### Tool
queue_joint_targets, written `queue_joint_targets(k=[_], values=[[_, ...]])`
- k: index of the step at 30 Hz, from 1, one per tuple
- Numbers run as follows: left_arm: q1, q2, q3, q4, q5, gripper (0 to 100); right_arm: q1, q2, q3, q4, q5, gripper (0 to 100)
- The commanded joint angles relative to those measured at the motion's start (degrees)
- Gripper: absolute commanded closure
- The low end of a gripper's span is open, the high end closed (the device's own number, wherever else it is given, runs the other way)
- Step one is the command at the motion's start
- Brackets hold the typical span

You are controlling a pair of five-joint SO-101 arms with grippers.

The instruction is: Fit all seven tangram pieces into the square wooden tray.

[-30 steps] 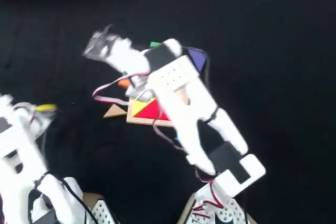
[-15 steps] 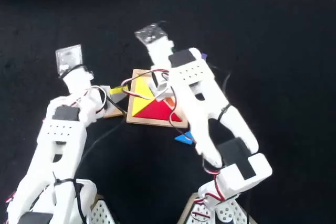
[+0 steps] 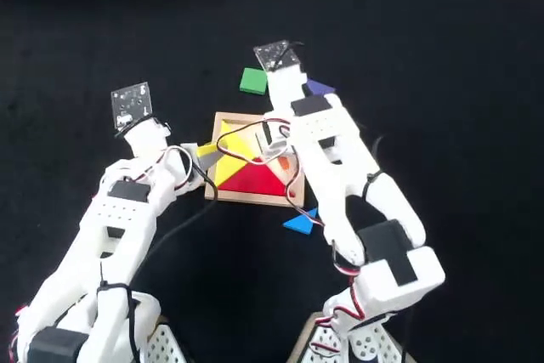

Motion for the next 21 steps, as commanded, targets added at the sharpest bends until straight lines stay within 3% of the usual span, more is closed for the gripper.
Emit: queue_joint_targets(k=[1,5,10,21], values=[[0.66,0.0,0.04,-1.05,0.7,63,0.97,3.38,-1.98,-0.97,-0.7,98.7],[0.75,0.0,0.13,-0.97,0.62,63,0.97,8.75,-6.02,2.29,-0.7,96.4],[0.57,0.0,0.13,-0.97,0.62,63,0.88,10.59,-8.04,4.31,-0.53,82.0],[0.75,0.0,0.13,-0.97,0.62,63,1.14,3.82,-8.57,4.75,-0.09,81.5]])
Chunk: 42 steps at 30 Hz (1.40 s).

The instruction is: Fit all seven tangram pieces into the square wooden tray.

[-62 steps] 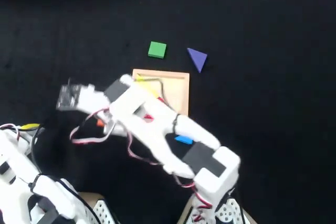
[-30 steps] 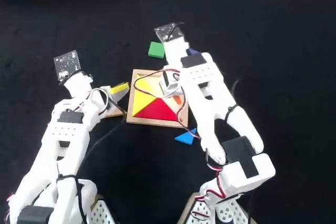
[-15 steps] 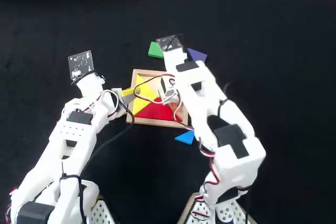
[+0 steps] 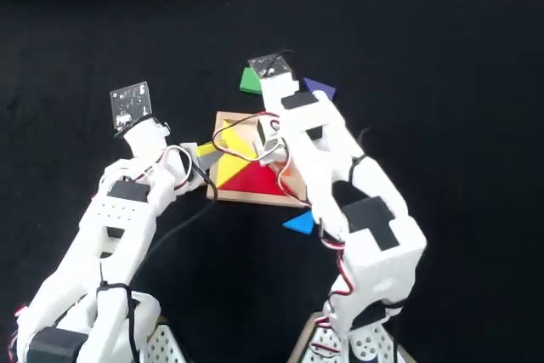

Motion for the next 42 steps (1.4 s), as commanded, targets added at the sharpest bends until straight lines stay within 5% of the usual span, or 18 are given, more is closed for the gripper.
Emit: queue_joint_targets(k=[1,12,34,42], values=[[0.75,0.0,0.13,-0.97,0.62,63,1.14,-5.14,-2.07,0.7,0.26,81.5],[0.66,0.0,-0.13,-0.97,0.62,63,3.52,-9.98,-2.07,1.85,4.66,98.5],[0.84,0.0,-0.04,-0.97,0.0,63,0.62,3.03,-9.8,-2.9,10.2,98.7],[1.01,0.0,-0.13,-0.97,-2.11,63,1.32,4.88,-12.18,4.4,10.29,98.7]])
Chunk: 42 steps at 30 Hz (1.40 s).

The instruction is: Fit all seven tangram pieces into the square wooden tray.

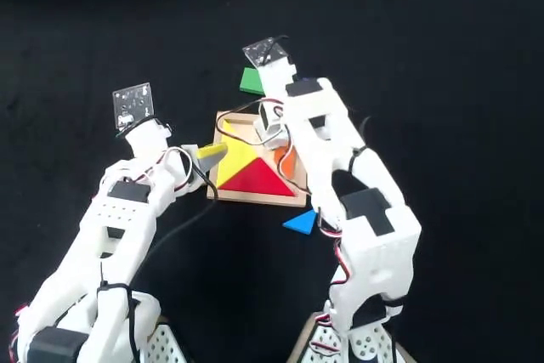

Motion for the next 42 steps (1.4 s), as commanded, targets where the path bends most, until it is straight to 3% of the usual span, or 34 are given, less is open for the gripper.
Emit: queue_joint_targets(k=[1,18,28,42], values=[[1.01,0.0,-0.4,-0.97,-0.79,63,-0.18,-0.66,-3.03,3.16,0.62,98.7],[0.92,0.0,-0.22,-1.05,-0.79,63,-0.88,-5.32,-3.3,10.11,3.43,98.8],[0.84,0.0,-0.22,-1.05,-0.79,63,1.05,-3.03,0.31,-3.87,3.34,98.8],[0.75,0.0,-0.31,-1.14,-0.79,63,1.14,3.38,-5.76,5.45,5.71,98.8]])
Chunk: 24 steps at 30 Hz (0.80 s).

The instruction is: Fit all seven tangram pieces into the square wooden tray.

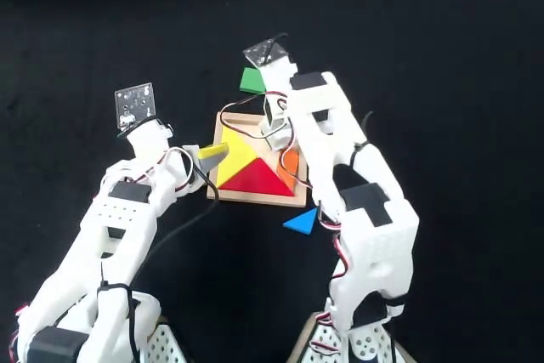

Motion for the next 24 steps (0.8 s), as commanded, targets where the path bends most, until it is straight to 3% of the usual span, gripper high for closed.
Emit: queue_joint_targets(k=[1,11,19,24], values=[[0.4,0.0,-0.31,-1.14,-0.26,63,-0.88,0.04,-1.89,2.37,0.79,98.8],[0.31,0.0,-0.31,-1.23,-0.26,63,-2.11,-3.65,-2.59,6.77,0.88,98.8],[0.22,0.0,-0.31,-1.23,-0.26,63,6.95,-14.73,1.45,1.58,-2.99,98.2],[-0.66,-0.09,-0.66,-1.05,-0.26,63,9.58,-10.86,3.74,0.44,-3.96,79.9]])
